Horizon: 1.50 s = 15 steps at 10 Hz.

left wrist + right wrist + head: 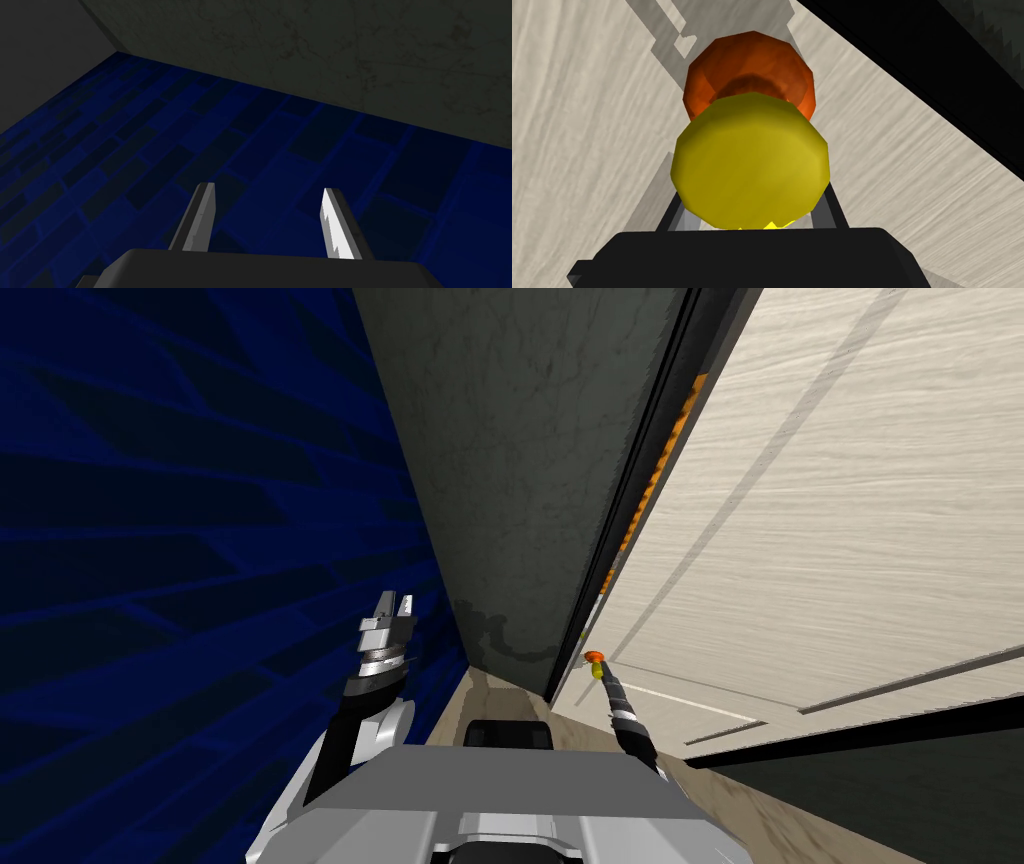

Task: Pull the door open

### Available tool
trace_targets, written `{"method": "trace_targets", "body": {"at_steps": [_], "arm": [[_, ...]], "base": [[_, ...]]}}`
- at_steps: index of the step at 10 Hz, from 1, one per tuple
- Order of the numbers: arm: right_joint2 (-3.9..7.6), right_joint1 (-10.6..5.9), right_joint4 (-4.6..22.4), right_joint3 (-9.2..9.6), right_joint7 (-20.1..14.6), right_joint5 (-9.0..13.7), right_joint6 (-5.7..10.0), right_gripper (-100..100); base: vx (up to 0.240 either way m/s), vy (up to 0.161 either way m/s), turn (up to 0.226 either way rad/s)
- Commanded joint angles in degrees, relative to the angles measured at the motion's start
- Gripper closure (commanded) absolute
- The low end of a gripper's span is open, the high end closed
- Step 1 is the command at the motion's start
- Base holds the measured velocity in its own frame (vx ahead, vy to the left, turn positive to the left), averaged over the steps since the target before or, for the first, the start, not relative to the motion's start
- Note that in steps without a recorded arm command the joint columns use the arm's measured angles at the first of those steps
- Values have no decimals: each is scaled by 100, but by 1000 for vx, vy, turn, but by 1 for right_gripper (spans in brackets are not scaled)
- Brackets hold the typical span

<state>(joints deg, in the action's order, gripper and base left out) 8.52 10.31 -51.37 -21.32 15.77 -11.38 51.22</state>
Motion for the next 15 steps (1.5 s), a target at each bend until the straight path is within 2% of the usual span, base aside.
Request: {"method": "trace_targets", "body": {"at_steps": [1, 2, 3, 4, 5, 6, 7, 9, 10, 11, 12, 14, 15], "arm": [[3, -54, 66, 130, -286, 146, 40, 100], [30, -72, 83, 203, -435, 284, 31, 100], [30, -72, 83, 203, -540, 284, 31, 100], [58, -90, 100, 278, -726, 428, 21, 100], [58, -90, 100, 278, -778, 428, 21, 100], [86, -109, 117, 356, -990, 575, 12, 100], [86, -109, 117, 356, -1016, 575, 12, 100], [143, -146, 152, 511, -1388, 869, -8, 100], [143, -146, 152, 511, -1493, 869, -8, 100], [172, -165, 170, 590, -1683, 1018, -18, 100], [172, -165, 170, 590, -1731, 1018, -18, 100], [231, -204, 206, 749, -2100, 1321, -38, 100], [231, -204, 206, 749, -2208, 1321, -38, 100]], "base": [[-40, -9, 74], [-60, -13, 74], [-49, -15, 35], [-58, -14, 68], [-51, -18, 41], [-59, -17, 71], [-44, -13, 41], [-58, -16, 64], [-54, -18, 51], [-49, -15, 71], [-41, -13, 32], [-60, -16, 69], [-53, -17, 38]]}}
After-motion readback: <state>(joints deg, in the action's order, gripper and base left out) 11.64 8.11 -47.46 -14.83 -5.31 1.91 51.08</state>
